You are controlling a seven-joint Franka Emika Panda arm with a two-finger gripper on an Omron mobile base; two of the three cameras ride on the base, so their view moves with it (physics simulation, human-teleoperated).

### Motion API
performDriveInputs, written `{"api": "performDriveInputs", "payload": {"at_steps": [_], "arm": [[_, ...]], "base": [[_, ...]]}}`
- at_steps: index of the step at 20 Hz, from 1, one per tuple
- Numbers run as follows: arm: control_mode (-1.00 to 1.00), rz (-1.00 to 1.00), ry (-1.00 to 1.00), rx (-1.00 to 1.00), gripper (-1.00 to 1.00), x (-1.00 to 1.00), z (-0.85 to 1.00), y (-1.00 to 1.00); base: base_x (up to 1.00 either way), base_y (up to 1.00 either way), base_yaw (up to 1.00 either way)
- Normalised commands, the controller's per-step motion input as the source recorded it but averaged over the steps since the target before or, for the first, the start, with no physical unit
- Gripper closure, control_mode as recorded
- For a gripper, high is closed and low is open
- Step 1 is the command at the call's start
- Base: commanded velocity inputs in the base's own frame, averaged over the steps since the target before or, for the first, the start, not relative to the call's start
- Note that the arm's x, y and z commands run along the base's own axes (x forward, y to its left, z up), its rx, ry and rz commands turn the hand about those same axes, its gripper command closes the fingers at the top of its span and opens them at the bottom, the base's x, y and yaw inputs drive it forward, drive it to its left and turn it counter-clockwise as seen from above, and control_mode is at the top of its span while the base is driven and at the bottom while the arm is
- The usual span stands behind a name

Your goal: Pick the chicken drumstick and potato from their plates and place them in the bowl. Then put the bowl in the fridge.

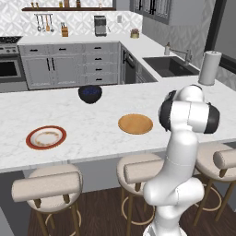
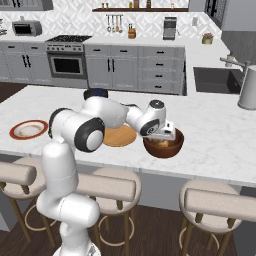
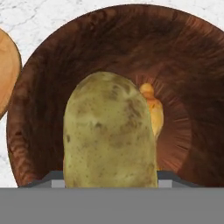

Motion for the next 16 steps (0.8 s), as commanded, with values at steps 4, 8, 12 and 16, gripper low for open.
{"api": "performDriveInputs", "payload": {"at_steps": [4,8,12,16], "arm": [[-1.00,0.00,0.02,0.00,1.00,0.14,-0.12,-0.23],[-1.00,0.00,0.03,0.00,-1.00,0.18,-0.03,-0.14],[-1.00,0.00,0.01,0.00,-1.00,0.10,0.00,-0.01],[-1.00,0.00,0.00,0.00,-1.00,0.03,0.00,0.00]], "base": [[0.00,0.00,0.00],[0.00,0.00,0.00],[0.00,0.00,0.00],[0.00,0.00,0.00]]}}
